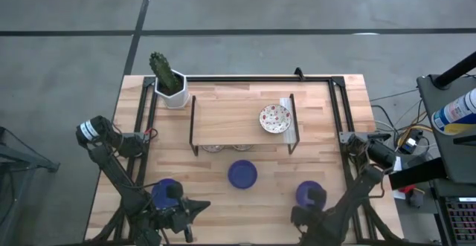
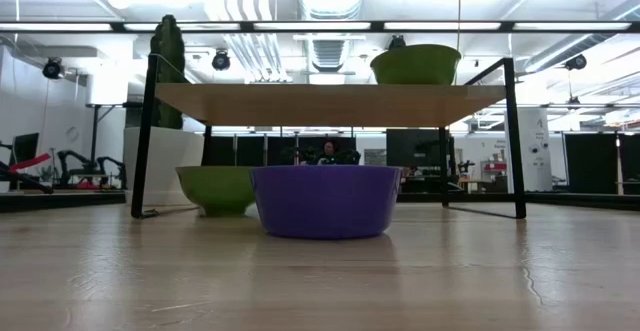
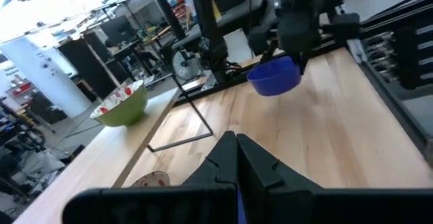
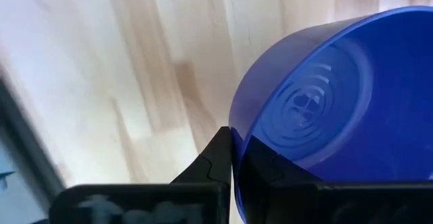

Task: Pick & Place Mini bowls
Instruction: Put the right blue bowl on the shelf

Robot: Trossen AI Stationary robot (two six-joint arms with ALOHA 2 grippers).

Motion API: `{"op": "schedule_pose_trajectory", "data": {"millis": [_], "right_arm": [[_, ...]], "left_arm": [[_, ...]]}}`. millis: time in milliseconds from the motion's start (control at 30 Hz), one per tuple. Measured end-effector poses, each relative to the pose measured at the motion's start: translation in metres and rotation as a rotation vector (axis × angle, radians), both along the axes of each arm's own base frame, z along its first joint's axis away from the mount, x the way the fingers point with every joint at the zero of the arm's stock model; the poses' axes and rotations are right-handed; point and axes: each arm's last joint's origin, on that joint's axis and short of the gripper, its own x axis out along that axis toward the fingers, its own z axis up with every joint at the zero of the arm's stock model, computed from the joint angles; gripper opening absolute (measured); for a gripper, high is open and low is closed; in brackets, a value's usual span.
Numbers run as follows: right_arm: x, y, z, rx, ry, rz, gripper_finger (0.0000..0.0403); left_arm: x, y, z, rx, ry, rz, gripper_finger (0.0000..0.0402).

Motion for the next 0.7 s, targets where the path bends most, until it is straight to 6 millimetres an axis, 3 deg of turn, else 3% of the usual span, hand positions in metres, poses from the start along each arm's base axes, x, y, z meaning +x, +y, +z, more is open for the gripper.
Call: {"op": "schedule_pose_trajectory", "data": {"millis": [200, 333, 700], "right_arm": [[0.021, 0.0, 0.026, -0.015, -0.129, 0.119, 0.0008], [0.035, -0.003, 0.045, -0.037, -0.206, 0.203, 0.0008], [0.081, -0.034, 0.093, -0.148, -0.324, 0.436, 0.0008]], "left_arm": [[0.001, -0.005, -0.002, -0.033, 0.079, -0.192, 0.0], [0.001, -0.007, -0.003, -0.056, 0.092, -0.229, 0.0], [-0.001, -0.012, -0.007, -0.155, 0.186, -0.425, 0.0]]}}
